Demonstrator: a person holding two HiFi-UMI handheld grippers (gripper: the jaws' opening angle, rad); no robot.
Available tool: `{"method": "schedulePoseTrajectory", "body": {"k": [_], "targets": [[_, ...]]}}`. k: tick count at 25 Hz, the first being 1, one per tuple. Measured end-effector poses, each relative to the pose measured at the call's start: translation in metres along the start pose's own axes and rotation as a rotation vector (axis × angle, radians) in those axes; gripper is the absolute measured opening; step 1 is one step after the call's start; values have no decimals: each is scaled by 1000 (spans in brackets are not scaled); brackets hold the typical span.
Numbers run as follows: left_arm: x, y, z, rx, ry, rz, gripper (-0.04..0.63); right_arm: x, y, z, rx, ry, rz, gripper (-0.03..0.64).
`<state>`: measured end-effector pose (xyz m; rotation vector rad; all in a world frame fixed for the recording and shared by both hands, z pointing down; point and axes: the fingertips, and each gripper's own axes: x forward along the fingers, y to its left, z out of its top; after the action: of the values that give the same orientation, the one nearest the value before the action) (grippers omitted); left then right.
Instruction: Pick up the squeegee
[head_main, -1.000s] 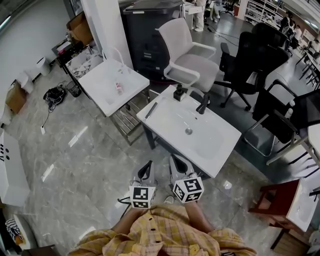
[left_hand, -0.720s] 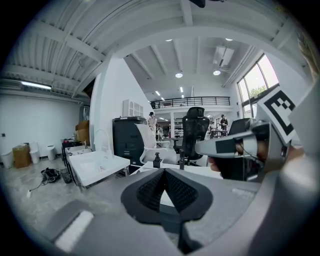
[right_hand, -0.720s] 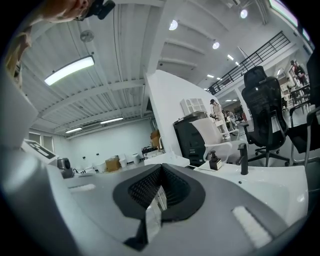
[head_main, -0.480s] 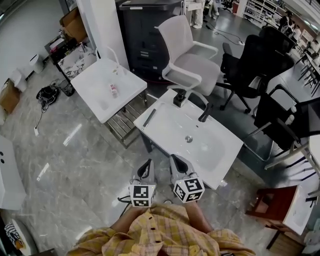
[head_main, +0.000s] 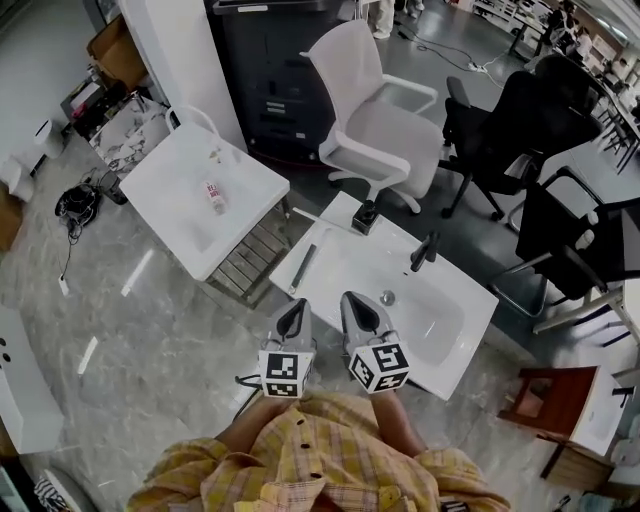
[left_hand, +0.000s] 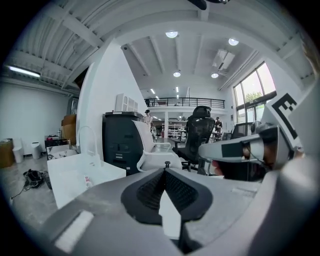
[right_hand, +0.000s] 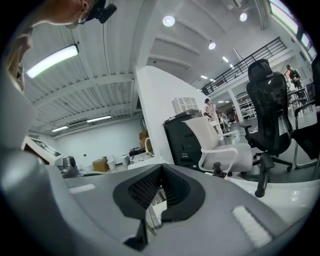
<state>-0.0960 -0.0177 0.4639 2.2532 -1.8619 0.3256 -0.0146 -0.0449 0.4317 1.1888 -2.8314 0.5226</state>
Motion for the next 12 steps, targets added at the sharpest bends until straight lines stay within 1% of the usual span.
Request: {"method": "schedulePoseTrajectory", "body": {"k": [5, 12], "targets": [[46, 32, 2, -29, 29, -85, 0, 46, -18, 1, 28, 14, -85, -9], [91, 51, -6, -1, 94, -191, 0, 80, -38, -7, 59, 34, -194, -9]]}}
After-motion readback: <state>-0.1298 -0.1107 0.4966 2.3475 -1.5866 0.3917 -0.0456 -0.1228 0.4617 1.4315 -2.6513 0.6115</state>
